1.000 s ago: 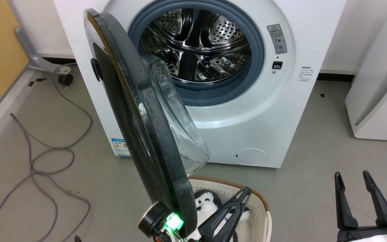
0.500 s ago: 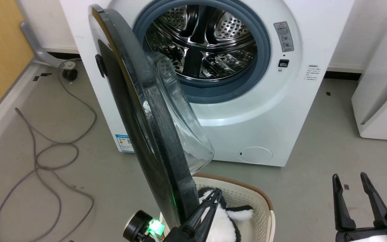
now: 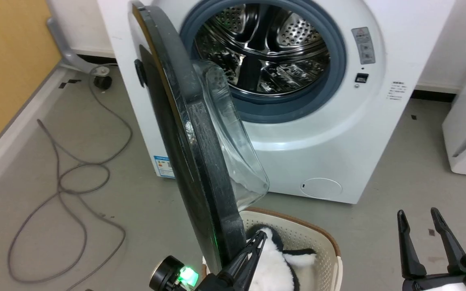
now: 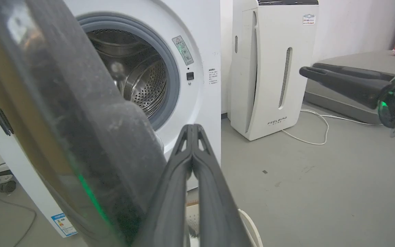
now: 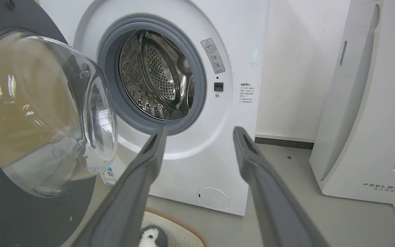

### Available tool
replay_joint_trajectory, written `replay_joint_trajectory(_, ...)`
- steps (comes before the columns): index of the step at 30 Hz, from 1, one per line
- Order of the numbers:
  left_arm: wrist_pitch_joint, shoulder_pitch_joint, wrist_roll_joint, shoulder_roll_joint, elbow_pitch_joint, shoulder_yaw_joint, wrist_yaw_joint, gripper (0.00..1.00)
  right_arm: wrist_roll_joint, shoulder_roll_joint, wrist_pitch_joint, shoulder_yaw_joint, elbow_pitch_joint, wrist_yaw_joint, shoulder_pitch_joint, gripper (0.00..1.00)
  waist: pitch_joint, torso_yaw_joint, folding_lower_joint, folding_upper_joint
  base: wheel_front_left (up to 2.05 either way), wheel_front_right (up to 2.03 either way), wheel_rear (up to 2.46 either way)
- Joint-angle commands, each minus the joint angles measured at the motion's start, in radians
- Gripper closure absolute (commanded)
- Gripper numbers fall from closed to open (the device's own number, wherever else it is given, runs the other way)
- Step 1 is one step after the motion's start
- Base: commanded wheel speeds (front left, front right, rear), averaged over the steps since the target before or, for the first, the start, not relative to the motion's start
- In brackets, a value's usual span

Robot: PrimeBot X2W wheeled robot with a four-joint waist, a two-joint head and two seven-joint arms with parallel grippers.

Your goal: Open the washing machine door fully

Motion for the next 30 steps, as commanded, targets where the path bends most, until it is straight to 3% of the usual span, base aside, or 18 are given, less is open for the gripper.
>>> replay_joint_trajectory(1,-0.004,0.011,-0.004,0.001,0.005,0.009,-0.002,1.00,0.001,0.004,-0.004,-0.002,0.001,0.001,-0.002,0.00,0.001,0.012,0.0000,0.0000,0.00,0.00,0.00)
replay_joint_trajectory(11,-0.004,0.023,0.001,-0.006,0.000,0.004,-0.014,1.00,0.008,0.004,-0.004,-0.007,0.004,0.001,-0.004,0.00,0.006,0.092,0.0000,0.0000,0.00,0.00,0.00)
replay_joint_trajectory(30,-0.004,0.024,0.007,-0.008,-0.013,0.010,-0.020,1.00,0.006,0.004,-0.004,-0.004,0.008,0.001,-0.017,0.00,0.035,0.334,0.0000,0.0000,0.00,0.00,0.00)
